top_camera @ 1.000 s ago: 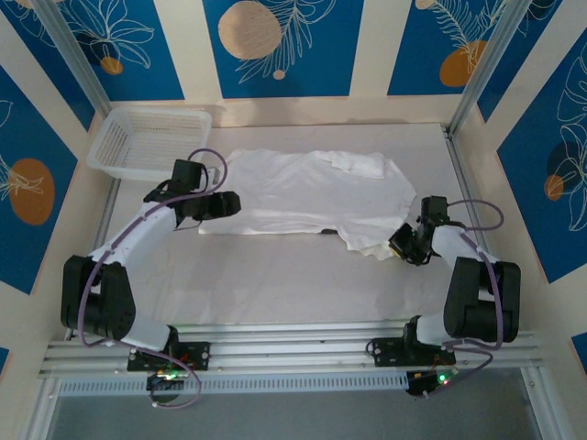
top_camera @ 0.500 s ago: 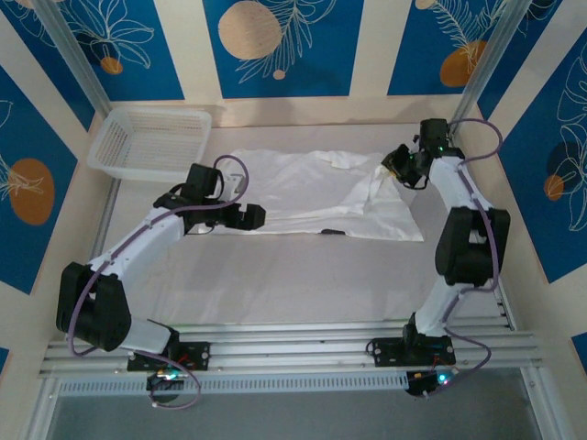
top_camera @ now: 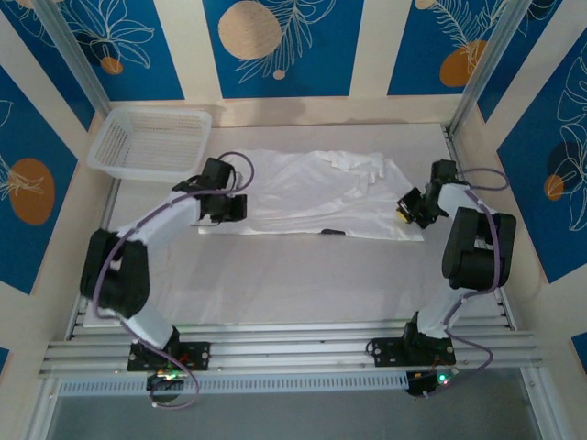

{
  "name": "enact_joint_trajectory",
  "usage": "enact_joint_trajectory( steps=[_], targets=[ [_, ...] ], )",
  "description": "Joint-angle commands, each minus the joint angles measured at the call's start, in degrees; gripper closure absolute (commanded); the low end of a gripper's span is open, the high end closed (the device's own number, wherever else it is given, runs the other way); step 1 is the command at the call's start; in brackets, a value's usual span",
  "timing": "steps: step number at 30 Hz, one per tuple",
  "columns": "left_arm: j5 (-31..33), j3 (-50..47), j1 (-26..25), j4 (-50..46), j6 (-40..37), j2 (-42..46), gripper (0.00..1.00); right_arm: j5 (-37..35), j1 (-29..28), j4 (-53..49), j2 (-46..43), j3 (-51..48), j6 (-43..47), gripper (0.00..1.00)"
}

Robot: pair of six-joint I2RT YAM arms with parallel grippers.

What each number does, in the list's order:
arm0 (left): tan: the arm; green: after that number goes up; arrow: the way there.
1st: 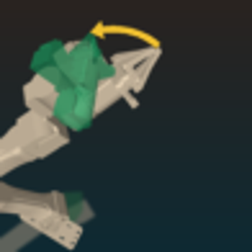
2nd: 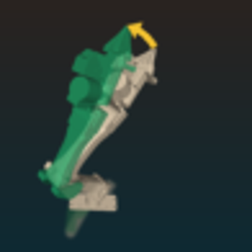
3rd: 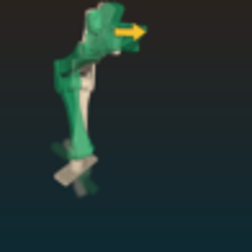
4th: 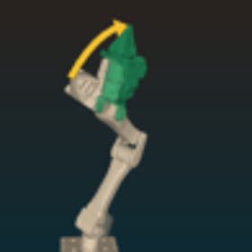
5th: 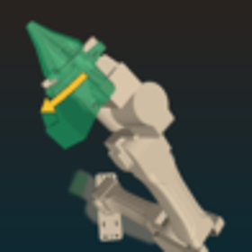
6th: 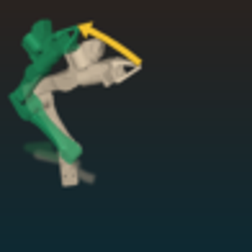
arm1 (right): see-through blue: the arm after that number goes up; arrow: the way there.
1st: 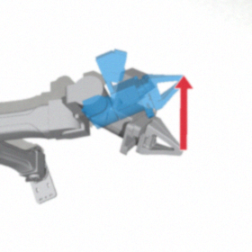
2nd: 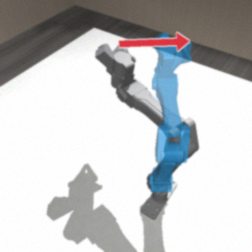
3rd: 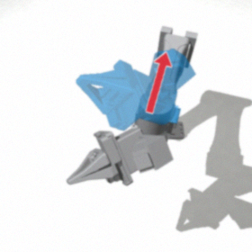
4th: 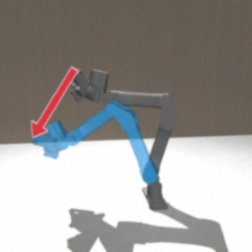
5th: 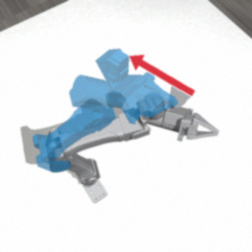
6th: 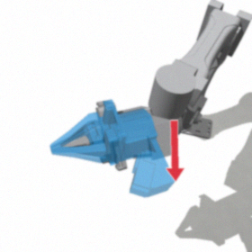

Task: Fold the inside-out t-shirt

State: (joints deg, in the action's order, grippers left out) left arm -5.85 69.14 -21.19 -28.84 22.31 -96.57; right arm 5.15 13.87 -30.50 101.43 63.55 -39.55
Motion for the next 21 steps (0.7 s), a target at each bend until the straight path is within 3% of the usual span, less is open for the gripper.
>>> enact_joint_trajectory(
  steps=[1,5,9,13,21],
  targets=[
    [9.8,6.7,0.9,-2.2,3.9,-7.5,1.00,0.4,1.9,1.2,2.3,-0.7,1.0,1.00],
    [10.2,11.6,1.8,-4.1,5.1,-16.2,1.00,-1.5,2.1,-2.8,5.0,1.4,3.2,1.00],
    [7.7,7.0,2.6,-1.5,7.2,-16.8,1.00,-1.1,2.9,-4.7,3.9,0.0,4.3,1.00],
    [7.0,-2.8,2.7,-0.7,8.7,-13.1,1.00,-4.8,3.8,-10.4,2.4,-1.7,3.8,1.00],
    [-2.1,-26.0,1.3,6.2,15.0,-0.5,1.00,-7.0,7.6,-13.4,-6.4,-12.6,2.1,1.00]
  ],
)
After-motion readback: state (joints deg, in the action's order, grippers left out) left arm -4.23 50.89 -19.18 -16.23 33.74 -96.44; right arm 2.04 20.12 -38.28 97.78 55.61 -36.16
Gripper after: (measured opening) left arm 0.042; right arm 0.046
